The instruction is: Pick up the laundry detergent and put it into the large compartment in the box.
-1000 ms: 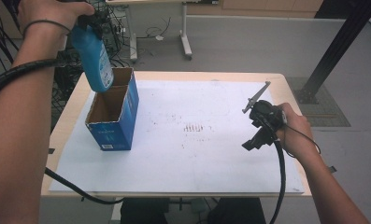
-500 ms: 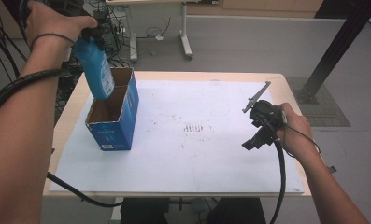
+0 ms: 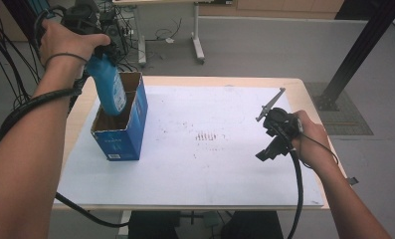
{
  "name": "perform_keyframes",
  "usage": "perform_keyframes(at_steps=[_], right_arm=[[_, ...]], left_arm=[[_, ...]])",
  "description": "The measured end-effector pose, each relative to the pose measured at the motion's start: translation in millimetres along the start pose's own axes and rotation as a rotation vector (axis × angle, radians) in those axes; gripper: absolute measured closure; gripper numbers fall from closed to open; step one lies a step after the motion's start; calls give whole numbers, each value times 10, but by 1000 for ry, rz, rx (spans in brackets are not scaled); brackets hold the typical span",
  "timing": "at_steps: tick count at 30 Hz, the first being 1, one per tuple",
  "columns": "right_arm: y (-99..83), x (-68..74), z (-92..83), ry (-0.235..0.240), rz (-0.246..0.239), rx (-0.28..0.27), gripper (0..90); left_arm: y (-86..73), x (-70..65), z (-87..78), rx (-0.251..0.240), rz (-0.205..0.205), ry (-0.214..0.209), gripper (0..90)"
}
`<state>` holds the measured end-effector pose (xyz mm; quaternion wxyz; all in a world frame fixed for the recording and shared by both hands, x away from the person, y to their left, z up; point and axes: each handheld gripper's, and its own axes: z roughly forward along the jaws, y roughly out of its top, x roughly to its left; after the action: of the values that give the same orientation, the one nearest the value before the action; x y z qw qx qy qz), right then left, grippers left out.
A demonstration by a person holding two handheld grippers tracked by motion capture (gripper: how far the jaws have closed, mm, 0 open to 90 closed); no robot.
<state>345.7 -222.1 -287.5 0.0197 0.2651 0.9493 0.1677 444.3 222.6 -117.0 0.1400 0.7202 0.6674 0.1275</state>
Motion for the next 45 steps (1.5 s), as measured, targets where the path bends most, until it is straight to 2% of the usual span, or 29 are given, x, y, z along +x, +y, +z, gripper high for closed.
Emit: perform_keyframes(at_steps=[11, 18, 30, 45], right_arm=[[-10, -3, 22, 1, 6, 1, 59], [0, -2, 40, 1, 5, 5, 59], [11, -2, 49, 1, 0, 4, 59], [-11, 4, 63, 3, 6, 7, 59]], left_arm=[[-89, 37, 235, 25, -4, 1, 378], [-148, 84, 386, 44, -14, -26, 378], [-244, 120, 606, 63, -21, -25, 378], [-343, 84, 882, 104, -11, -35, 378]])
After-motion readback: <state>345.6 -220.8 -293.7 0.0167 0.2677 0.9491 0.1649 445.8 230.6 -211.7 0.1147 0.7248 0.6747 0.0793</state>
